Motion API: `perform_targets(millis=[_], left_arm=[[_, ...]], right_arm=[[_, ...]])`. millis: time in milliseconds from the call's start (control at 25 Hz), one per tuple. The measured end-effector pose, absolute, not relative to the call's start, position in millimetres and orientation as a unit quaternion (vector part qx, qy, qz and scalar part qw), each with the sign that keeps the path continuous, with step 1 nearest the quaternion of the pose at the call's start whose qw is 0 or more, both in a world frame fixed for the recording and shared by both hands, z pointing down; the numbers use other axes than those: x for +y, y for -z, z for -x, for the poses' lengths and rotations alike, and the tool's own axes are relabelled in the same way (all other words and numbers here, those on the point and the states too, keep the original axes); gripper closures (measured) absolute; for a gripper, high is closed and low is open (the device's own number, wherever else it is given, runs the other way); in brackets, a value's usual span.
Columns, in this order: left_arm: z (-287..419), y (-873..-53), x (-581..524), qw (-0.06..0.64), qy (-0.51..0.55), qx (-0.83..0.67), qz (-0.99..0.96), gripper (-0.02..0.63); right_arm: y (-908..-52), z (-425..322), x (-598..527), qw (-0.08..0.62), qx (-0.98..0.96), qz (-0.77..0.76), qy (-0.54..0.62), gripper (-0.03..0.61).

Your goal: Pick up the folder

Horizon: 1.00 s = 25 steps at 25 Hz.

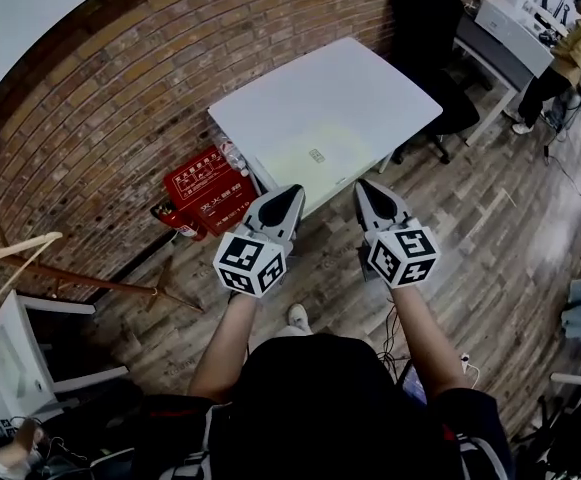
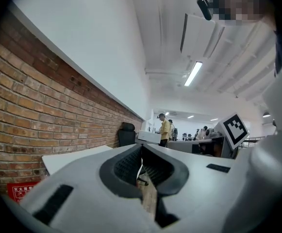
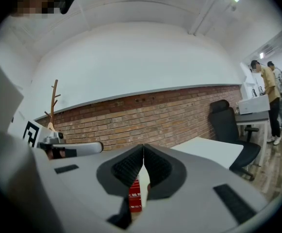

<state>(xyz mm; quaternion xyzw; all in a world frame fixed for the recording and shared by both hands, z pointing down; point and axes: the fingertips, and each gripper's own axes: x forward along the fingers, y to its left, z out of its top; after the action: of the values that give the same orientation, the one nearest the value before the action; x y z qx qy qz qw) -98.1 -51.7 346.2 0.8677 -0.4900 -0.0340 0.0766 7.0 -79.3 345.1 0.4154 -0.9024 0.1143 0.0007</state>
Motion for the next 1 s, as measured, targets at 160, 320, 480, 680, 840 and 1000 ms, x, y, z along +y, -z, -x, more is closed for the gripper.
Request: perform_targets(millis=[160,320,480,680,840,1000], left_arm=[[115,-350,-62,0.079,0.03,-0.487,-0.869,0.594],[127,-358,-69,0.089,0.028,-0.477,-0.874,0.594],[134,-368,-74,0.103,0.028,-0.468,-0.878,0.594],[132,-381,-78,0.118,0.016,-0.45,-0.885,0.594],[135,-390,-88,0.126,0.008,-0.451,-0.883,0.594],[128,-394,-100,0.135,0.005,-0.435,-0.89,0.594]], right_arm=[[-351,6,-92,0.002,-0.899,-0.421,-0.12,0.549],[-355,18,-100,0.005,-0.896,-0.427,-0.119,0.549],[-363,22,-102,0.004,-0.892,-0.436,-0.124,0.549],[-379,23,-108,0.008,-0.887,-0.439,-0.143,0.549],[-390,23,-117,0.012,-0.885,-0.44,-0.155,0.549],[-397,17,-126,0.012,-0.88,-0.445,-0.165,0.549]])
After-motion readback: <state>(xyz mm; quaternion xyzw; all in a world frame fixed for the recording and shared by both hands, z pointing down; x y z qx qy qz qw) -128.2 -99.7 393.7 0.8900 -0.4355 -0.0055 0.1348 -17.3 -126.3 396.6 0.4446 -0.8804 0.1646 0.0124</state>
